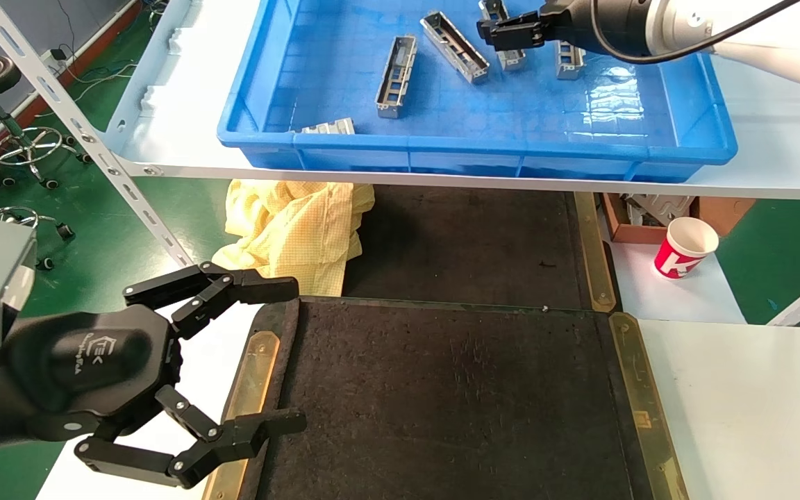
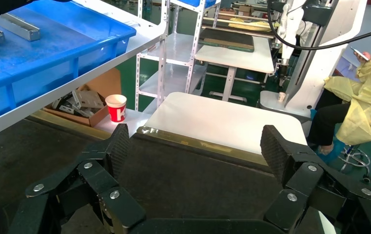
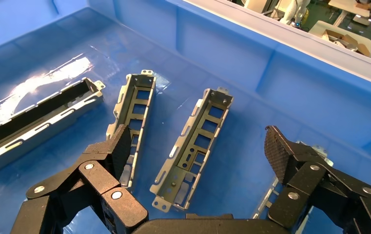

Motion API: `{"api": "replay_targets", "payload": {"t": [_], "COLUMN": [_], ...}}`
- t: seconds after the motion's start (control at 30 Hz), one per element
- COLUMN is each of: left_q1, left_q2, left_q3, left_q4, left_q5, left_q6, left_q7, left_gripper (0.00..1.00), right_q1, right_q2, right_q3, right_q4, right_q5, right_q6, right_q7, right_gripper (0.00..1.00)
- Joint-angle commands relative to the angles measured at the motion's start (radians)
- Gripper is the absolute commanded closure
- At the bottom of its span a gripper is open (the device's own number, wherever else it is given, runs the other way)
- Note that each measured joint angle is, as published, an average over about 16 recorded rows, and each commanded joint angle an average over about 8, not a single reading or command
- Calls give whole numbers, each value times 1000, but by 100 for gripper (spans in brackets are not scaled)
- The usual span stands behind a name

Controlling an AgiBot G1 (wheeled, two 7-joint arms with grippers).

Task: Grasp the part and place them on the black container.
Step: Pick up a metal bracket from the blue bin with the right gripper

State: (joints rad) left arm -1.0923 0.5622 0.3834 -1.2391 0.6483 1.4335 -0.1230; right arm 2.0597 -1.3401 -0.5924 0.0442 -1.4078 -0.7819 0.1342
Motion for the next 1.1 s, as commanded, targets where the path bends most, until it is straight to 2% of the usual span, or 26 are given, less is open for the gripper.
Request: {"api": "replay_targets", "payload": {"t": [0.03, 0.17, 0.23, 0.7, 1.1], "left_q1": [0, 0, 0, 0, 0], "left_q2": [0, 0, 0, 0, 0], "left_q3": [0, 0, 0, 0, 0], "left_q4": [0, 0, 0, 0, 0], "left_q5": [0, 0, 0, 0, 0], "left_q6": [0, 0, 0, 0, 0], "left_q7": [0, 0, 0, 0, 0], "left_gripper": [0, 0, 0, 0, 0], "right_q1": [-2, -15, -22, -50, -68], "right_q2": [-6, -9, -10, -12, -16], "right_q3": [0, 1, 3, 7, -17], "right_q4": [-4, 0, 3, 22, 47], "right_q5": [0, 6, 10, 36, 31], "right_q6": [8, 17, 22, 80, 81], "right_q7": [0, 10, 17, 66, 87], "right_gripper": [34, 84, 98, 100, 100]}}
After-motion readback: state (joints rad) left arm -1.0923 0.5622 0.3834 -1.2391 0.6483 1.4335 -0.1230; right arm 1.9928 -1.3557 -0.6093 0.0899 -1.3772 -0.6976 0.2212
